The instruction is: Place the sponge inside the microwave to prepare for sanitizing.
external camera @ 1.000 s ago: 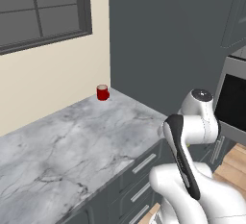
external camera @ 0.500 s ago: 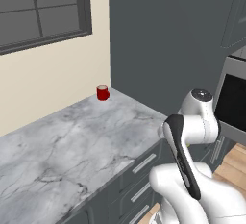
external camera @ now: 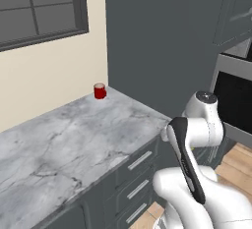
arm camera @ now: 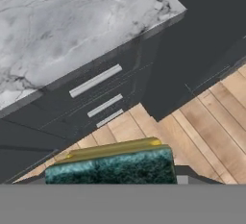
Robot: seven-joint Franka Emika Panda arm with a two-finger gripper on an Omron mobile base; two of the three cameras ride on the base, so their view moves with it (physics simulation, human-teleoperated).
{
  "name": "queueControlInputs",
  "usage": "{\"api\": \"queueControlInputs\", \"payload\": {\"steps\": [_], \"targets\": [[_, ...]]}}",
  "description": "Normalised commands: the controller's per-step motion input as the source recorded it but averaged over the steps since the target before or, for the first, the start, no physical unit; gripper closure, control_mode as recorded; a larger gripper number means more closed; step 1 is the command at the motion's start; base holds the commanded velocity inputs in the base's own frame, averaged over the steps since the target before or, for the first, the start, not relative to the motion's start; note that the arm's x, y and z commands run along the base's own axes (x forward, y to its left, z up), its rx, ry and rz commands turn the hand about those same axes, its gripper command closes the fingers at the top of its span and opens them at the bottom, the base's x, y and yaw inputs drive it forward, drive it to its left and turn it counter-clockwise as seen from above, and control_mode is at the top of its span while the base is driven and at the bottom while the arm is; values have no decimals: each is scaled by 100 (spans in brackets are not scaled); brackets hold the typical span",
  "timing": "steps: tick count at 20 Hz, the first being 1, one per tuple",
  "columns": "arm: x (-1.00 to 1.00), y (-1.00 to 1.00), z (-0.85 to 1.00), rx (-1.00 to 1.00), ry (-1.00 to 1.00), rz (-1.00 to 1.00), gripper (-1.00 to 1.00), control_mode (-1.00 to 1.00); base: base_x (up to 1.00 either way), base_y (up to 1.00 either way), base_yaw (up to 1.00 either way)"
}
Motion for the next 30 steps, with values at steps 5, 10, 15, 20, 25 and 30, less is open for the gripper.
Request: {"api": "queueControlInputs", "payload": {"steps": [5,10,15,20,25,30], "targets": [[0,0,0,0,0,0,100,100,-66,-4,-5],[0,0,0,0,0,0,100,100,-65,-1,-27],[0,0,0,0,0,0,100,100,-54,0,-55],[0,0,0,0,0,0,100,100,-38,0,-71],[0,0,0,0,0,0,100,100,-18,-2,-76],[0,0,0,0,0,0,100,100,-10,-20,-67]]}}
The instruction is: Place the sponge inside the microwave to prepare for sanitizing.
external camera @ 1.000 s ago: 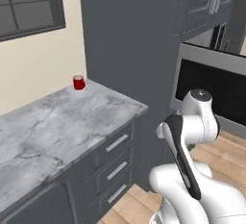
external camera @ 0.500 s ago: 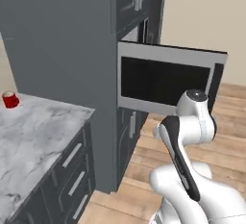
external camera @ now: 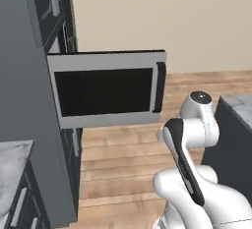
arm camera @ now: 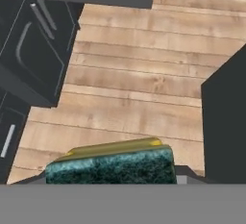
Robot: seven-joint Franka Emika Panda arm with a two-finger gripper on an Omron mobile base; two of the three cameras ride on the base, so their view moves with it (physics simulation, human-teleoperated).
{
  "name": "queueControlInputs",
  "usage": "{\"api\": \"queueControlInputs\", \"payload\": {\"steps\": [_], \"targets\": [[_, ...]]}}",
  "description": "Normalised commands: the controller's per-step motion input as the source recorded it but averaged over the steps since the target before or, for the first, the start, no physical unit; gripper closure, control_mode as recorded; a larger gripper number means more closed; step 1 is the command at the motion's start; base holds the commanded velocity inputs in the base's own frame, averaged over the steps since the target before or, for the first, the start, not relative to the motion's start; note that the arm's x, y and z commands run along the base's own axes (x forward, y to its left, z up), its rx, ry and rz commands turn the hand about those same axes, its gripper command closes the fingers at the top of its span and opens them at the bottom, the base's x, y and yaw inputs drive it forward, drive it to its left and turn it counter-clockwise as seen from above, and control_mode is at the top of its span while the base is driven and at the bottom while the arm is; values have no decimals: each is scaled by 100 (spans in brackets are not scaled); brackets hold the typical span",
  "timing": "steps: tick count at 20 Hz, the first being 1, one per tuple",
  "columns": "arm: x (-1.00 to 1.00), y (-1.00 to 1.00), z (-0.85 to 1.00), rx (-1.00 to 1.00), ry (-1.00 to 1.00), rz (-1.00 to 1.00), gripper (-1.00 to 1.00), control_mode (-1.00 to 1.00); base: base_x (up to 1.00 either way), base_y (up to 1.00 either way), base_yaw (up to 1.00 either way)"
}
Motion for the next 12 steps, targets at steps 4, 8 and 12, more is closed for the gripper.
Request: {"api": "queueControlInputs", "payload": {"steps": [4,8,12], "targets": [[0,0,0,0,0,0,100,100,-3,-49,-41],[0,0,0,0,0,0,100,100,7,-47,-28],[0,0,0,0,0,0,100,100,29,-36,-6]]}}
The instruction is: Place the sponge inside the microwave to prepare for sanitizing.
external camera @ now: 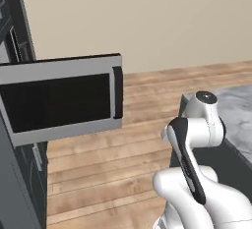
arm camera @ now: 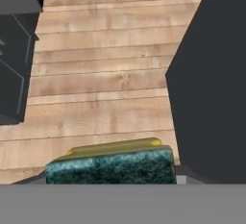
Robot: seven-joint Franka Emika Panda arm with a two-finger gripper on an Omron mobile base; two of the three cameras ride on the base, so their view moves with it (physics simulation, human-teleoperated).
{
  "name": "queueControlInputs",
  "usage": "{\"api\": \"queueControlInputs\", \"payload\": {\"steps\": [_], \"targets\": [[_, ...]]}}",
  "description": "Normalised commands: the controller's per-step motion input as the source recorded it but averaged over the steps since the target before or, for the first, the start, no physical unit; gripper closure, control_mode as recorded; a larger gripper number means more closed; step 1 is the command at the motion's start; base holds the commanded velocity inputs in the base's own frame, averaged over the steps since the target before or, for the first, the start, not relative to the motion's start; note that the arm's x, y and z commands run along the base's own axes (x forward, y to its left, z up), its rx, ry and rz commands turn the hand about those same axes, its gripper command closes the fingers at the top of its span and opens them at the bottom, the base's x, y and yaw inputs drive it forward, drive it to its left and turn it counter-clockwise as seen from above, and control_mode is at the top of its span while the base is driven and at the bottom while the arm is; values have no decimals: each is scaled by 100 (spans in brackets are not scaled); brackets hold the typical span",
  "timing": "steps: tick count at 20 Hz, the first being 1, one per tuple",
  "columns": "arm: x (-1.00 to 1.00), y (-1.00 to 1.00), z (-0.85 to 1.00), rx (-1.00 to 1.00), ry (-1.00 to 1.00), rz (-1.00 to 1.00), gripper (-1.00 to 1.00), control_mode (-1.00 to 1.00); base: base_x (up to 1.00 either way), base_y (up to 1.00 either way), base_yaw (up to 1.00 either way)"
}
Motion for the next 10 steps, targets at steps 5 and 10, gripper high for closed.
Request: {"api": "queueControlInputs", "payload": {"steps": [5,10], "targets": [[0,0,0,0,0,0,100,100,64,-5,6],[0,0,0,0,0,0,100,100,77,-11,8]]}}
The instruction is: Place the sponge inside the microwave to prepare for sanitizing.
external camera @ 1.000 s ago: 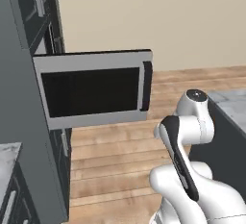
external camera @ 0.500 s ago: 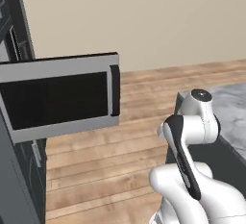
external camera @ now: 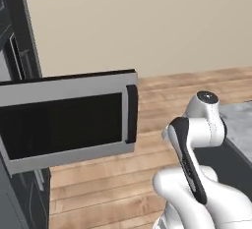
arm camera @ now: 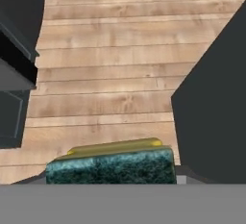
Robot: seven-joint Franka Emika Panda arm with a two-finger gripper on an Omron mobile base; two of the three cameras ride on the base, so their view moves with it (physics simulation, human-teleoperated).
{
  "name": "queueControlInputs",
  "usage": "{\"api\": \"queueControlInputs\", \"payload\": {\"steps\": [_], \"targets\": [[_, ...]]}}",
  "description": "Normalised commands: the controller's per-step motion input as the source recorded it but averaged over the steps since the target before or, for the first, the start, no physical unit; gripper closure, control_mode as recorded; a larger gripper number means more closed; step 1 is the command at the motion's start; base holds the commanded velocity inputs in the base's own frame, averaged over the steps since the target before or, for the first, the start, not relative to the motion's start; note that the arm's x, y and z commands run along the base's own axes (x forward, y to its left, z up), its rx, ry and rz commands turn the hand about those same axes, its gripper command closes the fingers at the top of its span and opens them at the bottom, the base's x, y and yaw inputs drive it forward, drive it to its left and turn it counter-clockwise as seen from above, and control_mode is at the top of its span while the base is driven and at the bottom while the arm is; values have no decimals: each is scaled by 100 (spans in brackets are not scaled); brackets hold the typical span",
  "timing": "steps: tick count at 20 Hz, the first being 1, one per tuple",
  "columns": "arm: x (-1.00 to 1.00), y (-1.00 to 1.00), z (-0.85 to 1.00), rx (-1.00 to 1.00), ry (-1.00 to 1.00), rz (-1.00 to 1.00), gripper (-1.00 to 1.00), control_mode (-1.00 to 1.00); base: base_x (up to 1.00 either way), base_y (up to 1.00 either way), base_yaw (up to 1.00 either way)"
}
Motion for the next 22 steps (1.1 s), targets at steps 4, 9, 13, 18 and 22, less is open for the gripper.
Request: {"api": "queueControlInputs", "payload": {"steps": [4,9,13,18,22], "targets": [[0,0,0,0,0,0,100,100,57,-38,0],[0,0,0,0,0,0,100,100,49,-46,0],[0,0,0,0,0,0,100,100,65,-35,0],[0,0,0,0,0,0,100,100,75,-22,1],[0,0,0,0,0,0,100,100,78,-13,17]]}}
